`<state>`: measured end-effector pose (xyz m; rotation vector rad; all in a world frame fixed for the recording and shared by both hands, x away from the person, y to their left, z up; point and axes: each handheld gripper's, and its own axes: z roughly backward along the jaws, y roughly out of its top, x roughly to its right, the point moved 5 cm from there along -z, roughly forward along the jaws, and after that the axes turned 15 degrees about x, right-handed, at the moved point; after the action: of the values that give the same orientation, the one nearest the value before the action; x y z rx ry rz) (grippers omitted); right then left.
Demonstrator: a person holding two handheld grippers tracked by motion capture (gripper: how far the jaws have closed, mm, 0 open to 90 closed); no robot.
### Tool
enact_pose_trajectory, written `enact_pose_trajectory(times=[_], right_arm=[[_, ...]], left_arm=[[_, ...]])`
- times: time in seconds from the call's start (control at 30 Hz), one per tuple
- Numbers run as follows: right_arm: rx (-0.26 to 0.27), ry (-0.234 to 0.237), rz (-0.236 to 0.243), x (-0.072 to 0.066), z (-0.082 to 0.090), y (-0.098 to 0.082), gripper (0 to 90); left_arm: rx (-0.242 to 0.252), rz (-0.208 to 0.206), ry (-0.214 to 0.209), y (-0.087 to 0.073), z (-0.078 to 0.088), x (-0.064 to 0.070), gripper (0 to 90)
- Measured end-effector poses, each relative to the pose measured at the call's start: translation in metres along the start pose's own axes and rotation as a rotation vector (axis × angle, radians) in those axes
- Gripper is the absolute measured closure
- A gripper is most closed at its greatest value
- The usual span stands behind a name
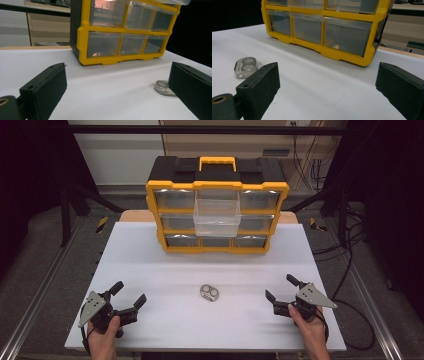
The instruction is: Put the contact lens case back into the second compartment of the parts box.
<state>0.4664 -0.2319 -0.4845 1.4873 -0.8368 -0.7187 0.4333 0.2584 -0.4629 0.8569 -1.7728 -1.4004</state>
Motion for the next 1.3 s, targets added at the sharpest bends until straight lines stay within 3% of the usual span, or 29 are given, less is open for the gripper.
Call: enact_pose_trajectory(times=[0.23, 0.33, 0.57, 0.77, 1.17, 1.3], right_arm=[[-0.002, -0.009, 0.014, -0.002, -0.002, -0.002, 5.1], [-0.003, -0.012, 0.016, -0.001, -0.002, -0.002, 4.9], [-0.010, -0.026, 0.008, 0.000, -0.002, -0.002, 4.3], [-0.015, -0.032, -0.003, 0.002, -0.001, -0.003, 4.3], [-0.021, -0.036, 0.000, 0.001, -0.002, -0.002, 4.0], [-0.028, -0.031, 0.009, -0.001, -0.003, -0.003, 3.6]], left_arm=[[-0.048, -0.027, -0.040, -0.002, -0.011, 0.016, 1.8], [-0.098, -0.067, -0.066, -0.002, -0.019, 0.026, 1.9], [-0.213, -0.101, -0.105, -0.011, -0.045, 0.050, 2.3], [-0.265, -0.062, -0.107, -0.013, -0.066, 0.063, 2.6], [-0.414, -0.112, -0.151, -0.019, -0.093, 0.092, 3.0], [-0.458, -0.101, -0.173, -0.024, -0.100, 0.102, 3.6]])
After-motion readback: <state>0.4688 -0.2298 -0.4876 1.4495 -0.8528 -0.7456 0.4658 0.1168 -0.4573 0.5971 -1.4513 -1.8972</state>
